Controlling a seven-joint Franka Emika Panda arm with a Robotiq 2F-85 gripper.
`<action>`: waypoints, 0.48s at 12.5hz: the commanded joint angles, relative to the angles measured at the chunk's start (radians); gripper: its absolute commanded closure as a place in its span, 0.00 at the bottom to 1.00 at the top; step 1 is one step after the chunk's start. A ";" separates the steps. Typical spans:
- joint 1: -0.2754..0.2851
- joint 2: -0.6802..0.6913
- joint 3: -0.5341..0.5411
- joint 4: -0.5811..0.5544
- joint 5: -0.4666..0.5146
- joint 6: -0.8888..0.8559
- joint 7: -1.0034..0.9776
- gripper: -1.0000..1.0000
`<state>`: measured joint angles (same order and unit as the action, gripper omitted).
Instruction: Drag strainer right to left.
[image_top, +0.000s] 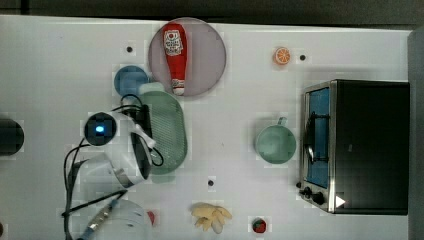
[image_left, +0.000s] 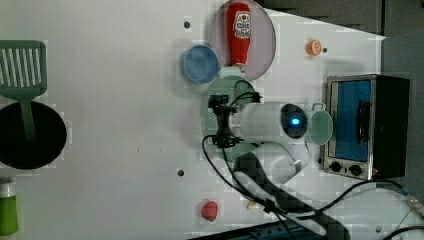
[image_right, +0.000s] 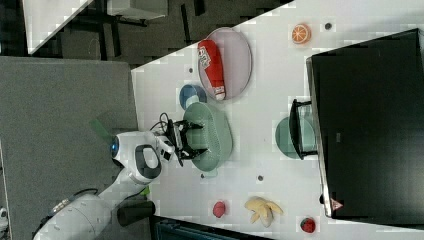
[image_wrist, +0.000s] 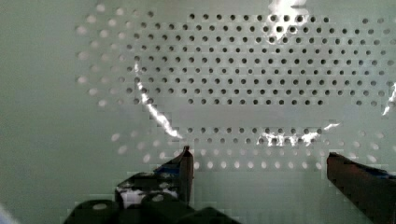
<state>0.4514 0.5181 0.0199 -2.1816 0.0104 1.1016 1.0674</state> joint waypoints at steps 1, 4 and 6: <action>0.065 0.000 0.006 0.017 0.013 -0.021 0.111 0.00; 0.082 0.008 0.027 0.064 0.074 -0.102 0.126 0.00; 0.097 0.021 0.036 0.100 0.108 -0.111 0.126 0.00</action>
<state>0.5308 0.5566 0.0411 -2.1113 0.0862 1.0078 1.1436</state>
